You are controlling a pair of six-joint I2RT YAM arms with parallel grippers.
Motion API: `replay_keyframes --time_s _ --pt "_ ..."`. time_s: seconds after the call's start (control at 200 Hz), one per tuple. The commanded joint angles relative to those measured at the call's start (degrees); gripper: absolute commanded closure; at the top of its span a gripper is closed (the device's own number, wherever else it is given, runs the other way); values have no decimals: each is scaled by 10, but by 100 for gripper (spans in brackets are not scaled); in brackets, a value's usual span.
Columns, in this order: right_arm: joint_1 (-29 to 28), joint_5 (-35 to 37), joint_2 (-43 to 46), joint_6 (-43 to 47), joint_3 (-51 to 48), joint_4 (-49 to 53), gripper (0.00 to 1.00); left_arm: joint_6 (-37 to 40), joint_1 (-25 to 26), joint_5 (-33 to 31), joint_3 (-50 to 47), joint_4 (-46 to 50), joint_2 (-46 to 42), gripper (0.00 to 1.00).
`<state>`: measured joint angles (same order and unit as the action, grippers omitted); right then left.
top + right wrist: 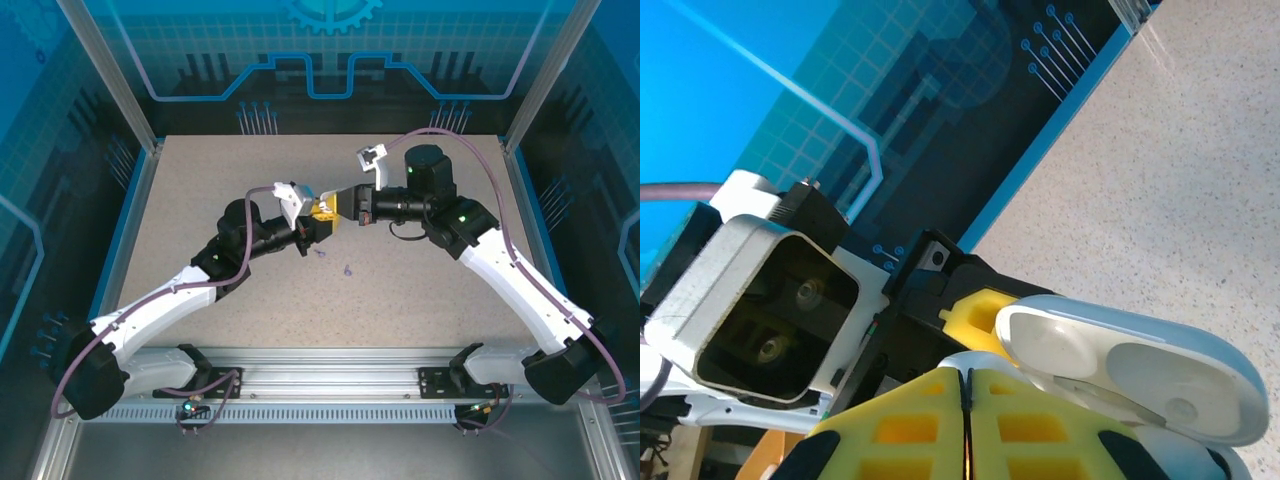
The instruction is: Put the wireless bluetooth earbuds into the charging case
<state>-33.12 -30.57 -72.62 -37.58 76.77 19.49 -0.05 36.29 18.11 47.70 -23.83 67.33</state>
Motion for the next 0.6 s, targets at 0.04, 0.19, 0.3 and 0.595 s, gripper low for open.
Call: replay_keyframes --time_s 0.04,0.19,0.3,0.595 --pt "-10 1 13 -23 -7 -49 92 -6 4 -18 -7 -42 -12 100" --pt "-14 2 10 -33 -13 -63 92 -7 4 -24 -9 -47 -13 100" --pt "-16 9 13 -40 -19 -72 93 -10 4 -30 -13 -56 -16 100" --pt "-19 16 11 -47 -26 -80 93 -25 4 -48 -17 -84 -25 100"
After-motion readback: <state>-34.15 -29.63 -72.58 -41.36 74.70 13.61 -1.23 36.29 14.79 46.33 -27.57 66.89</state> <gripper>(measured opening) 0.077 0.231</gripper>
